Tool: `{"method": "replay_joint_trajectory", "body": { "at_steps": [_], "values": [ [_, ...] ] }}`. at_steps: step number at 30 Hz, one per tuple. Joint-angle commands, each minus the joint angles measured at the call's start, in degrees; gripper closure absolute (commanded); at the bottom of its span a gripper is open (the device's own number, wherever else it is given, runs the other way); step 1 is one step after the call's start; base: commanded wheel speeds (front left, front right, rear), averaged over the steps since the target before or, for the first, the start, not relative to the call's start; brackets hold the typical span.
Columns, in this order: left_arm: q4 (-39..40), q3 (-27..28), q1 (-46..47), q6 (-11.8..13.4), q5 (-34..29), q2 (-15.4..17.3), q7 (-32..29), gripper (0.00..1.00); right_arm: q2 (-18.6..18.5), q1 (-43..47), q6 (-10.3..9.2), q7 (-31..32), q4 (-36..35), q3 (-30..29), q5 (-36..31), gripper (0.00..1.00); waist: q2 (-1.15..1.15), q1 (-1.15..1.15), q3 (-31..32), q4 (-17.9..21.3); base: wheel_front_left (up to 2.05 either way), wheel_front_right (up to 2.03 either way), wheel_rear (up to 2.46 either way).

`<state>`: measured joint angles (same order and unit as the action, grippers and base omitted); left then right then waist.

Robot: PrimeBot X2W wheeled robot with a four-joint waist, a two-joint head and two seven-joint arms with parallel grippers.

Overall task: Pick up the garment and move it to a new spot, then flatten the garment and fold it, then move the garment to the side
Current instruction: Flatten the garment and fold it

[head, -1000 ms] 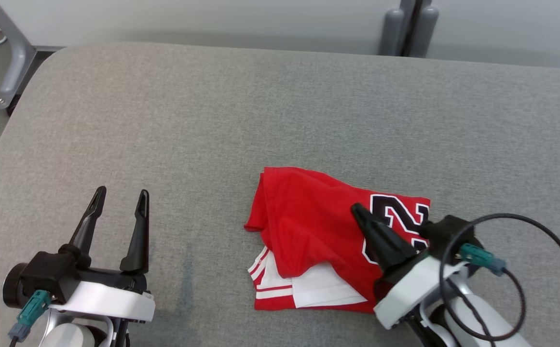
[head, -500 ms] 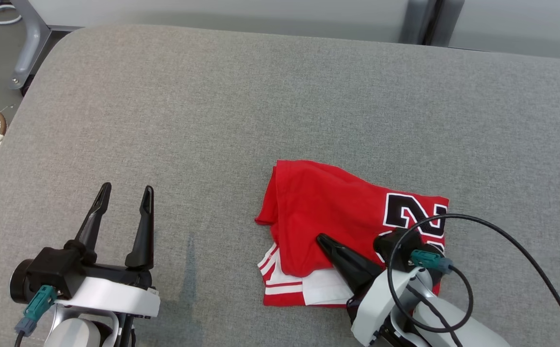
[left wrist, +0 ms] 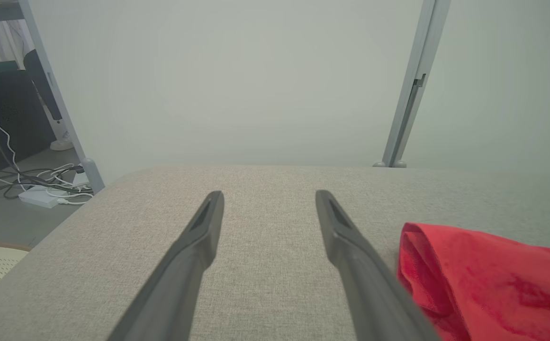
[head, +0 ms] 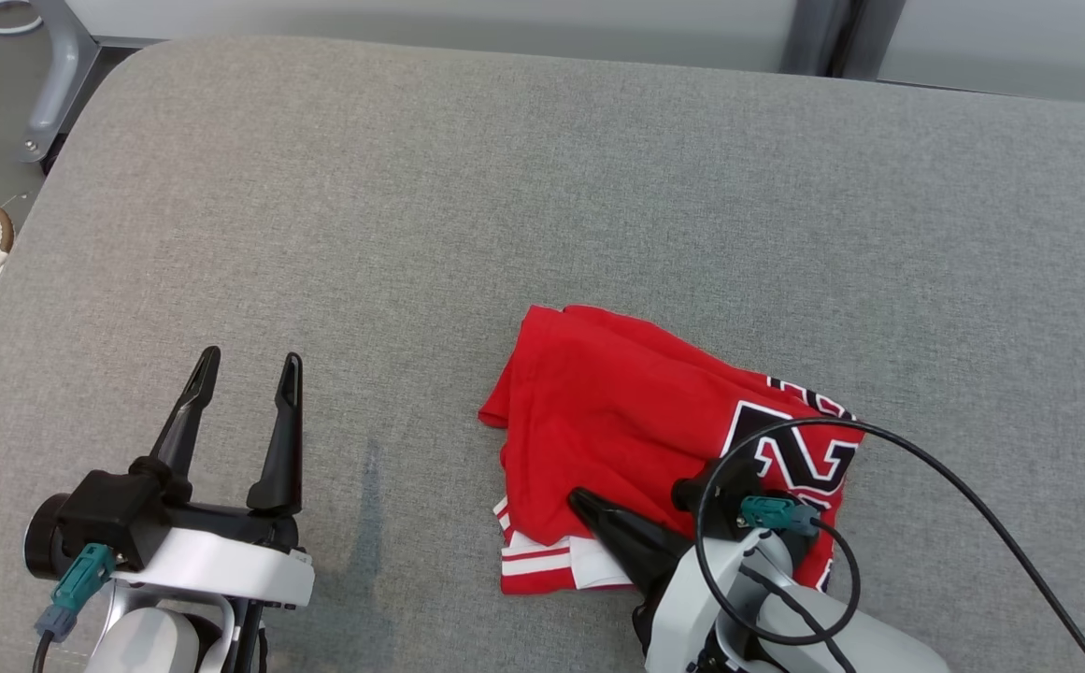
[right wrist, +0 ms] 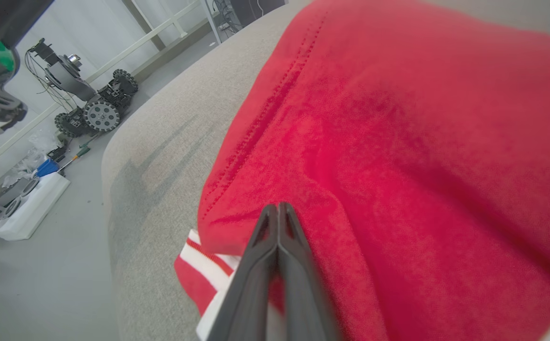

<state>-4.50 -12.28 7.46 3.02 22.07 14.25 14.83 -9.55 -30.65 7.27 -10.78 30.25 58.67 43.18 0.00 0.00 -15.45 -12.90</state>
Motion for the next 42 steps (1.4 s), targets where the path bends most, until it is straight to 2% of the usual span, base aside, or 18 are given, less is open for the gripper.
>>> {"method": "replay_joint_trajectory", "body": {
  "at_steps": [1, 7, 14, 15, 17, 18, 19, 24, 25, 26, 29, 30, 32, 42],
  "values": [
    [-0.2, 0.3, 0.8, -0.3, -0.4, 0.2, 0.3, 0.00, 0.6, 0.2, 0.42, -0.1, 0.3, 1.8, 1.3, 1.00, 0.00, 0.00, 0.1, 0.0, 0.00, 0.00, 0.00],
    [-0.2, 0.7, -0.3, -0.3, -0.7, 0.1, 0.3, 0.00, -0.6, -1.7, 0.37, -2.2, -0.3, 3.7, 3.2, 1.00, 0.00, 0.00, 1.0, 0.9, 0.00, 0.00, 0.00],
    [0.0, 1.2, -1.4, 0.3, -0.8, 0.8, 0.3, 0.00, -3.0, 0.7, 0.29, -4.3, -3.8, -3.9, 2.1, 1.00, 0.00, 0.00, 3.4, 3.3, 0.00, 0.00, 0.00],
    [0.1, 1.2, -1.8, 0.4, -0.8, 0.9, 0.2, 0.00, -3.5, 1.5, 0.29, -4.4, -4.7, -5.9, 1.6, 0.94, 0.00, 0.00, 3.8, 3.7, 0.00, 0.00, 0.00],
    [0.4, 1.3, -2.4, 0.6, -0.7, 1.1, 0.0, 0.00, -4.4, 3.2, 0.29, -4.5, -6.3, -10.1, 0.1, 0.40, 0.00, 0.00, 4.5, 4.5, 0.00, 0.00, 0.00],
    [0.6, 1.4, -2.5, 0.7, -0.7, 1.3, -0.2, 0.00, -4.8, 4.3, 0.29, -4.5, -7.1, -12.3, -0.6, 0.08, 0.00, 0.00, 4.8, 4.8, 0.00, 0.00, 0.00],
    [0.8, 1.5, -2.6, 0.9, -0.6, 1.5, -0.4, 0.00, -5.1, 5.4, 0.28, -4.5, -8.0, -14.8, -1.6, 0.00, 0.00, 0.00, 5.0, 5.2, 0.00, 0.00, 0.00],
    [2.0, 1.9, -3.6, 1.6, -0.3, 2.1, -1.0, 0.00, -5.6, 11.4, 0.29, -4.4, -12.4, -28.0, -7.2, 0.00, 0.00, 0.00, 6.2, 6.9, 0.00, 0.00, 0.00],
    [2.0, 1.9, -3.6, 1.6, -0.3, 2.1, -1.0, 0.00, -5.6, 11.4, 0.29, -4.4, -12.4, -28.0, -7.2, 0.00, 0.00, 0.00, 6.2, 6.9, 0.00, 0.00, 0.00],
    [2.5, 2.1, -4.0, 1.9, -0.3, 2.3, -1.1, 0.00, -5.3, 13.7, 0.29, -4.4, -13.8, -33.3, -9.3, 0.00, 0.00, 0.00, 6.6, 7.4, 0.00, 0.00, 0.00],
    [3.1, 2.4, -4.8, 2.2, 0.0, 2.6, -1.5, 0.00, -4.8, 16.7, 0.29, -4.3, -16.0, -40.2, -12.6, 0.00, 0.00, 0.00, 7.1, 8.0, 0.00, 0.00, 0.00],
    [3.1, 2.4, -4.8, 2.2, 0.0, 2.6, -1.5, 0.00, -4.8, 16.7, 0.29, -4.3, -16.0, -40.2, -12.6, 0.00, 0.00, 0.00, 7.1, 8.0, 0.00, 0.00, 0.00],
    [3.7, 2.9, -5.2, 2.7, 0.3, 2.9, -1.6, 0.00, -4.3, 19.3, 0.29, -3.3, -18.3, -46.2, -15.7, 0.00, 0.00, 0.00, 7.6, 8.6, 0.00, 0.00, 0.00],
    [4.6, 3.2, -8.0, 3.1, 0.8, 4.1, -2.1, 0.00, -1.9, 25.8, 0.28, 1.4, -25.3, -56.3, -22.3, 0.00, 0.00, 0.00, 10.1, 9.8, 0.00, 0.00, 0.00]
  ]
}}
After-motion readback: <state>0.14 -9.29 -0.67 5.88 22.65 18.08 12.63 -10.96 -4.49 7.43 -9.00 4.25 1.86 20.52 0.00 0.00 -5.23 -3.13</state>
